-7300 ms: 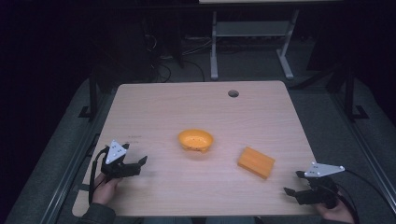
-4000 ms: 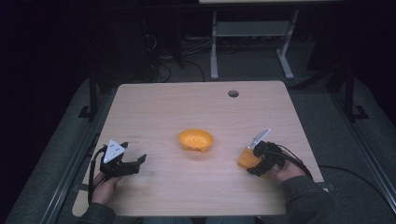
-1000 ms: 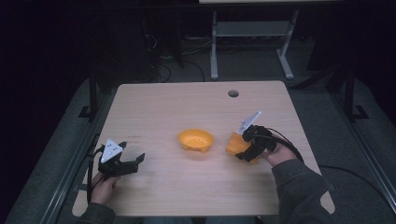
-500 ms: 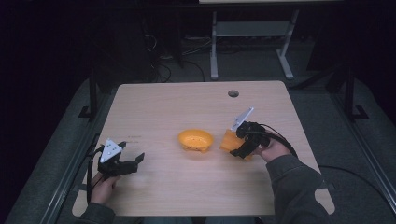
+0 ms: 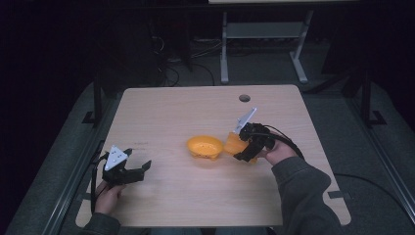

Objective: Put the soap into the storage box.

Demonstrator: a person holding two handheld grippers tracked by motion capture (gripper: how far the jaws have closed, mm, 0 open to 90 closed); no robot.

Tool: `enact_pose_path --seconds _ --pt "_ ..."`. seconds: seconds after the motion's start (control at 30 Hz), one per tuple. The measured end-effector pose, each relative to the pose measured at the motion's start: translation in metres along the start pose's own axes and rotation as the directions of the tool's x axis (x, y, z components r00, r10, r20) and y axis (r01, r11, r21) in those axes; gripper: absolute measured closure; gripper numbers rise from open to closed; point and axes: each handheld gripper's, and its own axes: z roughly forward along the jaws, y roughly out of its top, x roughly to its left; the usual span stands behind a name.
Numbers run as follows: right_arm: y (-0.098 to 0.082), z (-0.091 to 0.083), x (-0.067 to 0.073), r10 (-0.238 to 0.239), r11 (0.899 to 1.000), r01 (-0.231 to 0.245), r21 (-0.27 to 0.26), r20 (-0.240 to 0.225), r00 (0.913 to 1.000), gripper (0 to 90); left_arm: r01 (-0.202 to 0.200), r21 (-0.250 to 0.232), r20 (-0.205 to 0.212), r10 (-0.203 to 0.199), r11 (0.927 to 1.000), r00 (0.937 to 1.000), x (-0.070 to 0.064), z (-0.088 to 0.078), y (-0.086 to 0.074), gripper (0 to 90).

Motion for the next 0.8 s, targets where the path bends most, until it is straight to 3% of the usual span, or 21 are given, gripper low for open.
enact_pose_path --seconds 0.8 --pt "0.036 0.008 -0.003 -0.058 0.998 0.058 -0.005 -0.021 0.9981 20.3 0.004 -0.003 0.000 -0.004 1.0000 1.0000 0.000 0.000 0.000 14.0"
